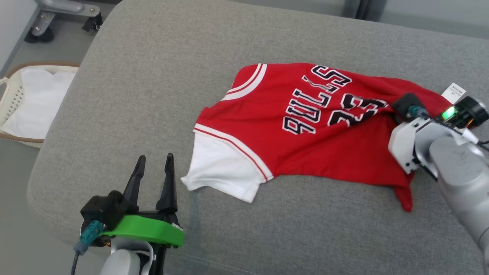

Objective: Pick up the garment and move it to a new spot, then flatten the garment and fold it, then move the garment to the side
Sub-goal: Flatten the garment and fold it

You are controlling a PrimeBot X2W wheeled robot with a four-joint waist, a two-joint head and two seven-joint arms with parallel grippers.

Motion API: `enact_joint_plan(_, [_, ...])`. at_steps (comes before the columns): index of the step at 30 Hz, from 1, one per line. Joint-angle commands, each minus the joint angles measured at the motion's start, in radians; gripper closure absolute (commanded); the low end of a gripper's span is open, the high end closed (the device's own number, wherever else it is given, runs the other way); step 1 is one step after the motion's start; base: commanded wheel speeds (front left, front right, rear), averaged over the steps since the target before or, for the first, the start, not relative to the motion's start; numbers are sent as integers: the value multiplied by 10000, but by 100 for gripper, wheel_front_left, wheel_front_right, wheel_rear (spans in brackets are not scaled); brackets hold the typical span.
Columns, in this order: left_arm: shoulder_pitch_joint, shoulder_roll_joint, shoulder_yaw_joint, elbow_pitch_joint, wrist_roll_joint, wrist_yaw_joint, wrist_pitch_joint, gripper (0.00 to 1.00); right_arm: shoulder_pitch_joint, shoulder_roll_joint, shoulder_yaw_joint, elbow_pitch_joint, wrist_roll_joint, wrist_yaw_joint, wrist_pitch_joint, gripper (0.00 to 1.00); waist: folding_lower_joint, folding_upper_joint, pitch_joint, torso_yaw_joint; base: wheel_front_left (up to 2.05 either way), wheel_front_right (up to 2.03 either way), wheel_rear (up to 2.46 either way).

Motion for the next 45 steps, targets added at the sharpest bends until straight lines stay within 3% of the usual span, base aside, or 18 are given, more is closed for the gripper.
enact_joint_plan(1, [-212,-10,24,-50,34,-33,0,0,-295,-284,-105,147,77,-23,-69,100,0,0,176,-7,0,0,0])
enact_joint_plan(8, [-377,-40,-117,-71,61,-33,-2,0,-1166,-782,-342,702,-77,-21,-201,100,0,0,428,-195,0,0,0])
enact_joint_plan(9, [-389,-39,-107,-66,70,-33,0,0,-1196,-747,-333,738,-104,-21,-254,79,0,0,436,-247,0,0,0])
enact_joint_plan(10, [-407,-39,-109,-68,82,-33,0,0,-1210,-688,-332,784,-124,-21,-320,7,0,0,433,-318,0,0,0])
enact_joint_plan(11, [-417,-43,-116,-73,98,-33,-2,0,-1201,-640,-310,804,-145,-21,-386,0,0,0,420,-386,0,0,0])
enact_joint_plan(20, [-535,109,-420,-43,246,-33,0,0,-595,-363,-635,61,239,-21,-1071,0,0,0,-52,-1263,0,0,0])
enact_joint_plan(26, [-581,309,-568,176,184,-34,0,0,816,-210,-2159,-2398,356,-21,-1095,0,0,0,-560,-1943,0,0,0])
enact_joint_plan(31, [-243,404,-576,457,103,-34,0,0,2599,545,-3886,-4415,-98,-20,-1099,0,0,0,-1119,-2384,0,0,0])
enact_joint_plan(35, [121,484,-423,690,209,-31,0,0,4034,1625,-5038,-5684,-541,-20,-1100,0,0,0,-1567,-2706,0,0,0])
enact_joint_plan(41, [854,371,-90,805,140,-21,0,0,5806,2490,-5904,-7033,-904,-20,-1101,0,0,0,-2110,-2912,0,0,0])
enact_joint_plan(45, [1281,304,235,771,136,-20,0,0,6660,2578,-5981,-7518,-337,-20,-1102,0,0,0,-2343,-2964,0,0,0])
